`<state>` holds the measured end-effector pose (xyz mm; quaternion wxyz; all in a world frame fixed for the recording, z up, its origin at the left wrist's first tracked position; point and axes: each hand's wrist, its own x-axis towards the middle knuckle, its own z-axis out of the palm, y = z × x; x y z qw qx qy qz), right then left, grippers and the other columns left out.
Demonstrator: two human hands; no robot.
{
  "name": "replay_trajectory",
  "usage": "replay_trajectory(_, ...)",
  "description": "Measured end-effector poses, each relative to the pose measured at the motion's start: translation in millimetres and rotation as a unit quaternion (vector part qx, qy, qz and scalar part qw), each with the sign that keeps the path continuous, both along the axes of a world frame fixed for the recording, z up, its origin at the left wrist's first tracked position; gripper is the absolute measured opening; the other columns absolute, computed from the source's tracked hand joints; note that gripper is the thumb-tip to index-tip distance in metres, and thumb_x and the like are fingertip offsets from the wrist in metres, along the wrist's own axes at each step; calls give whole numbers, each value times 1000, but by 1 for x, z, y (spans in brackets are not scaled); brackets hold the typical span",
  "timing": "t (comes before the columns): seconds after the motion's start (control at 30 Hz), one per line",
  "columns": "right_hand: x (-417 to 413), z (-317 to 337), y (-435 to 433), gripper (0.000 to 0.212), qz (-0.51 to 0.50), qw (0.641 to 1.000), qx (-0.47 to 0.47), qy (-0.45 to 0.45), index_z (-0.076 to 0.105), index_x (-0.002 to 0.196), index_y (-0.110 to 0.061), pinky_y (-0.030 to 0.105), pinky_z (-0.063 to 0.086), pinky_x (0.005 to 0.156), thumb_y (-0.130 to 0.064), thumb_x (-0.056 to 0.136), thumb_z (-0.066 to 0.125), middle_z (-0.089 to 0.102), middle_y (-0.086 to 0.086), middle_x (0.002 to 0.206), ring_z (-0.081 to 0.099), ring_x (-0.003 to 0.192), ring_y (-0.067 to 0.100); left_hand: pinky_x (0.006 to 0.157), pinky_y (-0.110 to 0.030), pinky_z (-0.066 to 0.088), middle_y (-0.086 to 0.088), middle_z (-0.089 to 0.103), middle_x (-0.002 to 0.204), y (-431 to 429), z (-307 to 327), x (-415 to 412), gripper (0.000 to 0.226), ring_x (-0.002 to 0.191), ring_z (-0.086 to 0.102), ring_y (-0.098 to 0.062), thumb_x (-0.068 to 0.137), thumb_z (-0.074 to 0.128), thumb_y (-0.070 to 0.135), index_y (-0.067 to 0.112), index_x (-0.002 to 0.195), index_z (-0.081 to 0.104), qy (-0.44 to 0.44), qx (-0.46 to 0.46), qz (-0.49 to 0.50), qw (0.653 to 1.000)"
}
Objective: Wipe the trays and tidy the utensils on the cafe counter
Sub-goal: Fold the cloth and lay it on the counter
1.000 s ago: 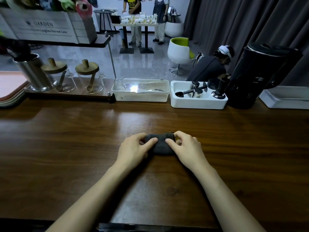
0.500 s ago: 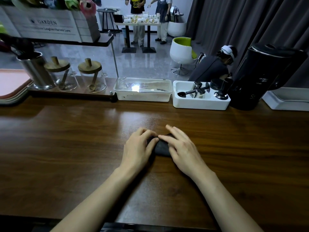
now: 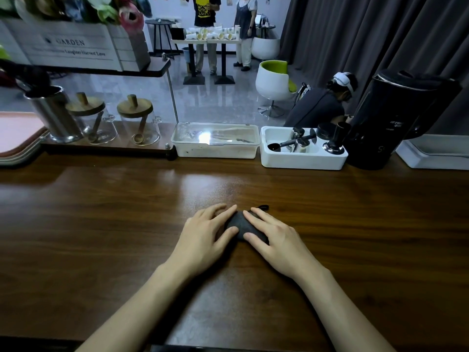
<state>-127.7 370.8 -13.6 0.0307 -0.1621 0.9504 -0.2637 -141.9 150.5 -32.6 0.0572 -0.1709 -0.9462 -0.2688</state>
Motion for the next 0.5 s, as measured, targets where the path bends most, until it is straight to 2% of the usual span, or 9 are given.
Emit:
replay_trajectory(0.1, -1, -2, 0, 59, 1, 1000, -4, -3, 28, 155, -44, 34, 31, 116, -55, 100, 47, 26, -19, 163, 23, 149, 5, 118, -35, 33, 7, 35, 163, -3, -5, 1, 60, 147, 35, -13, 99, 43, 52, 35, 156, 38, 27, 17, -51, 998)
replay_trajectory(0.2, -1, -1, 1, 59, 3, 1000, -8, -3, 28, 154, -46, 34, 29, 117, -55, 100, 49, 23, -20, 163, 23, 149, 6, 116, -42, 38, 4, 41, 160, -6, -16, 0, 56, 145, 42, -19, 102, 42, 50, 31, 155, 42, 31, -2, -66, 997)
replay_trajectory(0.37, 0, -5, -1, 59, 14, 1000, -18, 12, 29, 151, -55, 26, 23, 114, -48, 99, 56, 22, -18, 164, 23, 148, 7, 113, -37, 40, 4, 52, 152, -12, -19, -4, 57, 139, 48, -16, 100, 49, 51, 31, 153, 44, 33, 2, -64, 997)
replay_trajectory(0.5, 0, -6, -2, 53, 4, 1000, -22, 11, 38, 149, -50, 26, 23, 114, -48, 99, 55, 28, -16, 162, 24, 148, 8, 113, -35, 40, 5, 53, 151, -12, -18, -5, 58, 138, 50, -15, 99, 48, 53, 31, 153, 44, 29, 4, -69, 997)
